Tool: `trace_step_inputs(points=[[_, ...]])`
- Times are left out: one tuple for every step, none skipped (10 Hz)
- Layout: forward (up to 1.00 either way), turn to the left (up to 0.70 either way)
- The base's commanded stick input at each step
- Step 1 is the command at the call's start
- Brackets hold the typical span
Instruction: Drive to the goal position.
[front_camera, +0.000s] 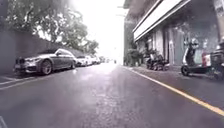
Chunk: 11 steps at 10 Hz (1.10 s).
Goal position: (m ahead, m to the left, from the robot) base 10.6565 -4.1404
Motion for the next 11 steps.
trace_step_inputs(points=[[0.7, 0.0], [0.7, 0.0], [0.7, 0.0], [0.7, 0.0], [0.7, 0.0], [0.7, 0.0], [0.7, 0.0], [0.7, 0.0], [0.7, 0.0], [0.7, 0.0], [0.7, 0.0]])
